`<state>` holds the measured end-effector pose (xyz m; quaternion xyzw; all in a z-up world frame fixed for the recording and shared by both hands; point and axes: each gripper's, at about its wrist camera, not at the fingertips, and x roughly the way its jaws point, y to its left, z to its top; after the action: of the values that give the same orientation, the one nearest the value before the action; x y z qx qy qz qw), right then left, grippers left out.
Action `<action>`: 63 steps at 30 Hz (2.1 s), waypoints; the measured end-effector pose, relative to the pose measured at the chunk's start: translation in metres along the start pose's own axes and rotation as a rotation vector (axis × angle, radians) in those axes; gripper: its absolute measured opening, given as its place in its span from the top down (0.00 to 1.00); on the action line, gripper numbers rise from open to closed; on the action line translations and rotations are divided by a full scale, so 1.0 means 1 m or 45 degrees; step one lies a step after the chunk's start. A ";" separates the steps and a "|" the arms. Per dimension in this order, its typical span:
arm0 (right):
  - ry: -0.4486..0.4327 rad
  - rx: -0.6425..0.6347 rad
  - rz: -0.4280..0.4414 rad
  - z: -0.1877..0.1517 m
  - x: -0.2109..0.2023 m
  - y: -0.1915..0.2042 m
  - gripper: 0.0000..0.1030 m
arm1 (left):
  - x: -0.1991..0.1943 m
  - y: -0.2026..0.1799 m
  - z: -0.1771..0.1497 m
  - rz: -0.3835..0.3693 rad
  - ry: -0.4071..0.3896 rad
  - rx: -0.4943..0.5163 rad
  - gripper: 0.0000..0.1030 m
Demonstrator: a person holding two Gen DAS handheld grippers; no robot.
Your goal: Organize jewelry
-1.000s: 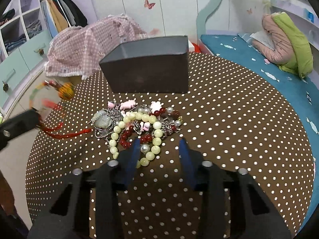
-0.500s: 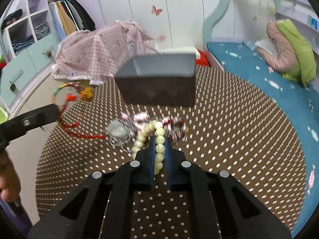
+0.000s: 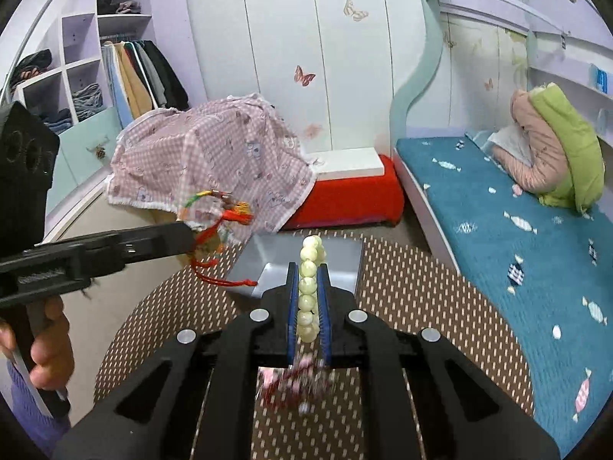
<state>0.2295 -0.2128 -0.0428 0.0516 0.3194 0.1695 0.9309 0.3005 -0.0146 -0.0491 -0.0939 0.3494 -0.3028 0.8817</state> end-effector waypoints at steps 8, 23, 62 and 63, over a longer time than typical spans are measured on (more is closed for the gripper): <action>0.107 0.062 0.030 0.006 0.061 -0.013 0.92 | 0.084 0.039 -0.002 0.156 0.233 -0.077 0.96; 0.253 0.042 0.019 -0.002 0.112 -0.005 0.92 | 0.111 0.059 -0.021 0.214 0.298 -0.111 0.83; 0.097 -0.031 -0.032 -0.056 0.007 -0.003 0.60 | -0.017 0.028 -0.091 0.407 0.001 0.002 0.24; 0.098 -0.032 -0.039 -0.060 0.005 -0.003 0.59 | -0.018 0.028 -0.096 0.413 0.005 0.009 0.24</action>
<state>0.1969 -0.2143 -0.0940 0.0283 0.3535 0.1612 0.9210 0.2386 0.0227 -0.1202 -0.0325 0.3607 -0.1578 0.9187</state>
